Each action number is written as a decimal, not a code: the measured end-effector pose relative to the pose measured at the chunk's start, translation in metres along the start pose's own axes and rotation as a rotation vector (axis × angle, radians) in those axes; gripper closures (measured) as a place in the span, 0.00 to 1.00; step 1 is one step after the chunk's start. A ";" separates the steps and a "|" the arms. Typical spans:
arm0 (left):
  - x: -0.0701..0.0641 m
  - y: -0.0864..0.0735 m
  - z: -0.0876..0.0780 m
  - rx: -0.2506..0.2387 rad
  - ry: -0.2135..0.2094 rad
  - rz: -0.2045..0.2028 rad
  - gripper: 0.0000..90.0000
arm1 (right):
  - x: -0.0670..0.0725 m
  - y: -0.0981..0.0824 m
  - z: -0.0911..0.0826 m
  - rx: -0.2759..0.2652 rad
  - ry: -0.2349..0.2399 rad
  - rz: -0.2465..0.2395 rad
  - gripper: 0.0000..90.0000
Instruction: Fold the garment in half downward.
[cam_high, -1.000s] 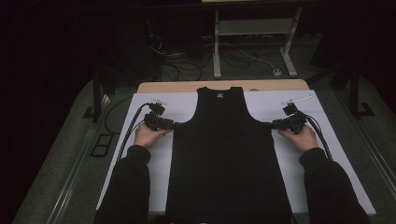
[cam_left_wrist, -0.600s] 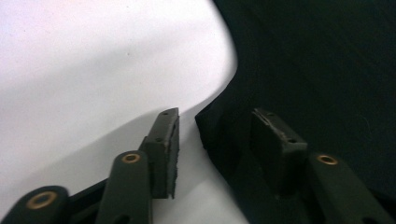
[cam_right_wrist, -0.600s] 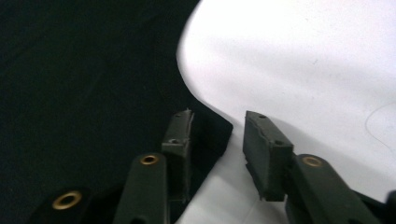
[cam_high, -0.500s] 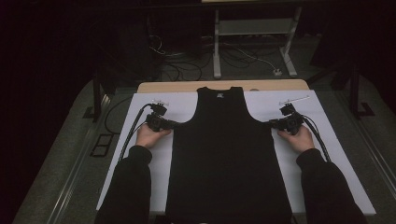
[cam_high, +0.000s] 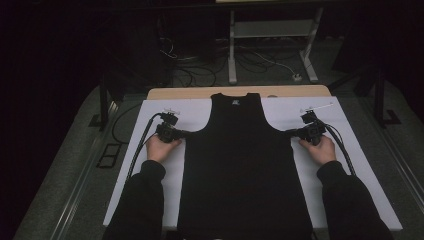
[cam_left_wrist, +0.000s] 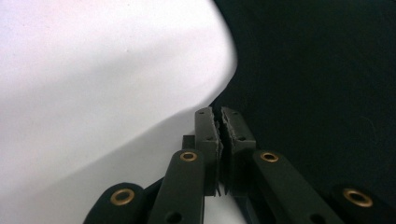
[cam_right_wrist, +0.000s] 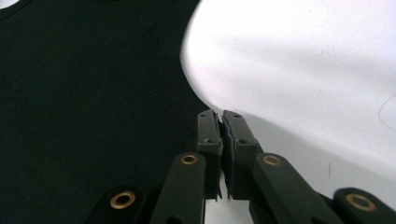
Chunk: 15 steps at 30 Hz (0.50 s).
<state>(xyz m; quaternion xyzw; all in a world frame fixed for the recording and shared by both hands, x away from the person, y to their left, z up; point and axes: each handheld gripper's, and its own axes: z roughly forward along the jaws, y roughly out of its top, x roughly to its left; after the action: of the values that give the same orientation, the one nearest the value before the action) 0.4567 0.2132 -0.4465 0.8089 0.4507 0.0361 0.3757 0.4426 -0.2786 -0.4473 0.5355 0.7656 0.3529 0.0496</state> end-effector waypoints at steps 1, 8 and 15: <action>0.000 -0.005 -0.001 -0.015 -0.024 -0.018 0.94 | 0.000 0.000 -0.001 -0.004 0.003 0.006 0.94; 0.001 -0.006 -0.007 -0.028 -0.035 -0.051 0.95 | -0.001 -0.005 -0.004 -0.030 0.027 0.031 0.95; 0.000 -0.009 -0.022 -0.068 -0.091 -0.109 0.95 | -0.001 -0.009 -0.012 -0.059 0.080 0.074 0.95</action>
<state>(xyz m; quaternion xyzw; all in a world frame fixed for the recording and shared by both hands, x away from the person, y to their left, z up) 0.4413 0.2287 -0.4368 0.7708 0.4749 -0.0059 0.4246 0.4300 -0.2869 -0.4437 0.5472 0.7359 0.3981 0.0217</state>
